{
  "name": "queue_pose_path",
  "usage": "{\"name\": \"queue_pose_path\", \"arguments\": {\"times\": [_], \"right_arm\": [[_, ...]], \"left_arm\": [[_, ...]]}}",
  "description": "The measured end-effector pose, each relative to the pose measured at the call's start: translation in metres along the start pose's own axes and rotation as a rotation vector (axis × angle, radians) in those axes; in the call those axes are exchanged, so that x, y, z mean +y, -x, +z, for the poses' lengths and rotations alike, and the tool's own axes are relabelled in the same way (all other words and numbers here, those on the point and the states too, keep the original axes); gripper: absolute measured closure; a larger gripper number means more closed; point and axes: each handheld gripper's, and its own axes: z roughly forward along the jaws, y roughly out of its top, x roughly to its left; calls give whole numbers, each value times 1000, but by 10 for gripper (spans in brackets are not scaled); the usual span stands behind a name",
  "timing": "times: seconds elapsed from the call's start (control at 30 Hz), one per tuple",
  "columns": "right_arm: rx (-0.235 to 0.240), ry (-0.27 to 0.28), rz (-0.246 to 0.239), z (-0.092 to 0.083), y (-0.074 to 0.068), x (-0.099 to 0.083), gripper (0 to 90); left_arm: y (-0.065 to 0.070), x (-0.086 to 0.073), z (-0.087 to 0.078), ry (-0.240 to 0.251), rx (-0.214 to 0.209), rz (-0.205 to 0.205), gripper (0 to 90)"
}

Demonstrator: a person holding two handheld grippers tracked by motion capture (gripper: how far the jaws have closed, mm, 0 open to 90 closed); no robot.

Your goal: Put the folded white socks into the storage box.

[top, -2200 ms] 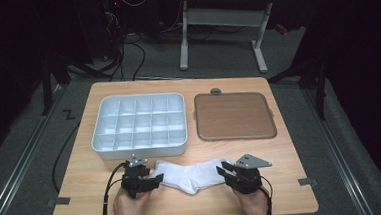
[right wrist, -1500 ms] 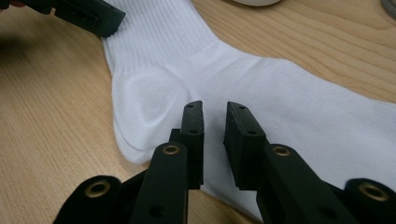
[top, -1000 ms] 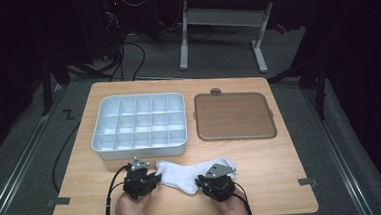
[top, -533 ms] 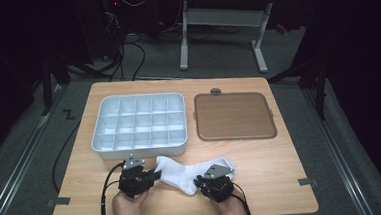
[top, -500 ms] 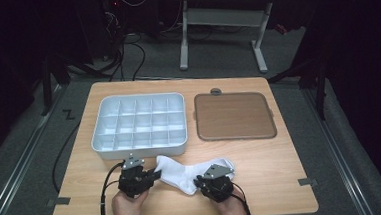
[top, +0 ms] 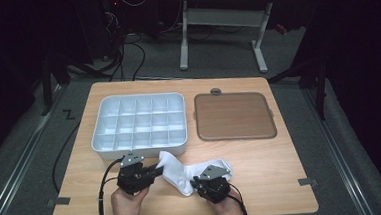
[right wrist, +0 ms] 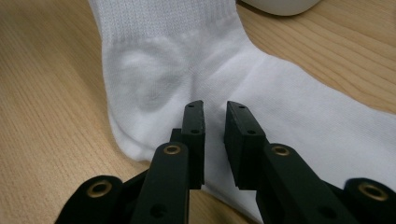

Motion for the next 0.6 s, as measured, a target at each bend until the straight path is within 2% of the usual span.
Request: {"name": "queue_pose_path", "arguments": {"times": [0.33,0.6], "right_arm": [[19,4,-1,7,-7,6,785],[30,10,-6,15,-16,13,785]], "left_arm": [[13,7,1,4,-47,6,781],[24,8,7,-16,-79,25,781]]}}
